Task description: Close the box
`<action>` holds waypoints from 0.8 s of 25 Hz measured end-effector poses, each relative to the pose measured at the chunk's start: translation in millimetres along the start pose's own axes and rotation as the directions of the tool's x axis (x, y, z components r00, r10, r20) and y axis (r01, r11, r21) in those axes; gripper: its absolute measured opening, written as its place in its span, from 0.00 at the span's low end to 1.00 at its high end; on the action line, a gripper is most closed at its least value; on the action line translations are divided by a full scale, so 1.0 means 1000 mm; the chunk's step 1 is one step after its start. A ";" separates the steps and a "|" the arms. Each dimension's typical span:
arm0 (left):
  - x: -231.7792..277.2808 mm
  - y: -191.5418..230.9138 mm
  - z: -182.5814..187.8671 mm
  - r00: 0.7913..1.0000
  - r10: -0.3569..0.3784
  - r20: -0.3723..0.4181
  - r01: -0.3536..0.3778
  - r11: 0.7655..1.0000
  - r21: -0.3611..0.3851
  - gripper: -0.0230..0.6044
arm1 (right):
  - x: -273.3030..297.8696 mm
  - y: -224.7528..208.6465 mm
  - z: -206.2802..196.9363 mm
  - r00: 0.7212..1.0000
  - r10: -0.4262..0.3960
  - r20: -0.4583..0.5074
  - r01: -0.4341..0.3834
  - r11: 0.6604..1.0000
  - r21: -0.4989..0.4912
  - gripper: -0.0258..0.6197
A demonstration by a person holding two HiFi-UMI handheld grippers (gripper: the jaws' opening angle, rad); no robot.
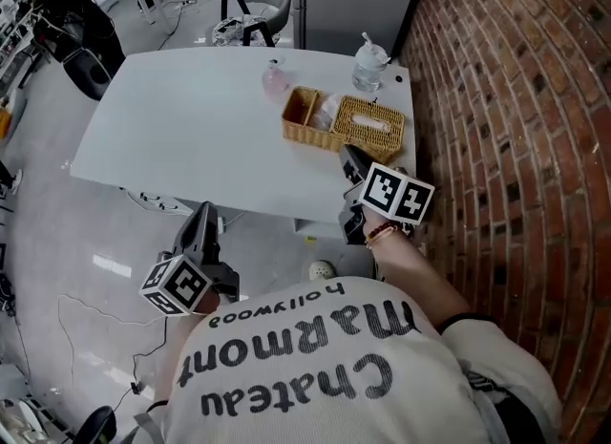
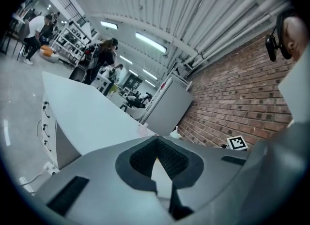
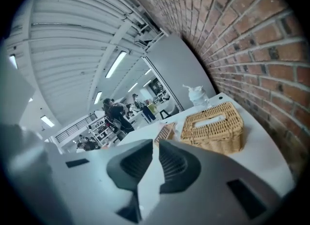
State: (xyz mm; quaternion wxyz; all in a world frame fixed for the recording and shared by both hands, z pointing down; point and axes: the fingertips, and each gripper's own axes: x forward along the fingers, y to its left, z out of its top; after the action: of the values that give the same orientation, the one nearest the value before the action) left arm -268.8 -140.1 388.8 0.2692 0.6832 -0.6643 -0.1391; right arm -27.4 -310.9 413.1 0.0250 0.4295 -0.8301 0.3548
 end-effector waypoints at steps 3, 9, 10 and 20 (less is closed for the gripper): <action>-0.024 0.000 -0.002 1.000 -0.022 -0.011 0.022 1.000 -0.009 0.04 | -0.018 0.030 -0.021 0.999 0.036 0.002 -0.035 0.999 -0.041 0.06; -0.068 0.004 -0.008 0.999 -0.040 -0.029 0.041 0.998 0.045 0.04 | -0.052 0.076 -0.061 0.997 0.071 -0.004 -0.070 0.982 -0.174 0.03; -0.074 0.006 -0.010 0.999 -0.043 -0.031 0.044 0.998 0.046 0.04 | -0.057 0.079 -0.067 0.998 0.067 -0.003 -0.066 0.980 -0.188 0.03; -0.121 0.014 -0.035 0.997 -0.055 -0.052 0.055 0.998 0.011 0.04 | -0.101 0.086 -0.110 1.000 0.000 0.001 0.001 0.971 -0.241 0.04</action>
State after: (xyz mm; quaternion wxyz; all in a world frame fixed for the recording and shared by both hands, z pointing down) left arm -270.4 -14.8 404.9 0.2784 0.7063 -0.6388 -0.1247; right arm -55.5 -141.3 411.4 0.0765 0.4238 -0.8668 0.2513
